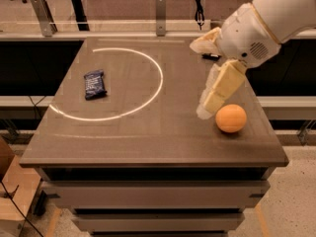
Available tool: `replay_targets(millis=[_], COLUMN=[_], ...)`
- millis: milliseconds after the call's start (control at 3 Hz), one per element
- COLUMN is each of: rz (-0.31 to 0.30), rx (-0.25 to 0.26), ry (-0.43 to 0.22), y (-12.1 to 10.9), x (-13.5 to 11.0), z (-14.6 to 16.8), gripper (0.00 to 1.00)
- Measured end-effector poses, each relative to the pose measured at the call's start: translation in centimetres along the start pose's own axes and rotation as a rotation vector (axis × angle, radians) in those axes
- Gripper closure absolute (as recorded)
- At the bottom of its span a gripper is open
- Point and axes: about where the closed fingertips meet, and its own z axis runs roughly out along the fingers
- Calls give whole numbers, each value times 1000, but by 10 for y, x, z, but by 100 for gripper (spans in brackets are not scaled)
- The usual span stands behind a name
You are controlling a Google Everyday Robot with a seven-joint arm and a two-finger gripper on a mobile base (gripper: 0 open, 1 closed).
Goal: Pick rxbar blueberry
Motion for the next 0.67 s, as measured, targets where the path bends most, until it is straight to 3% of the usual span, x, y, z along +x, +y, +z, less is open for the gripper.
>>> replay_targets(millis=[667], rz=[-16], rx=[32], ry=[-134], y=[-55], x=[-39], z=[59], gripper=[0])
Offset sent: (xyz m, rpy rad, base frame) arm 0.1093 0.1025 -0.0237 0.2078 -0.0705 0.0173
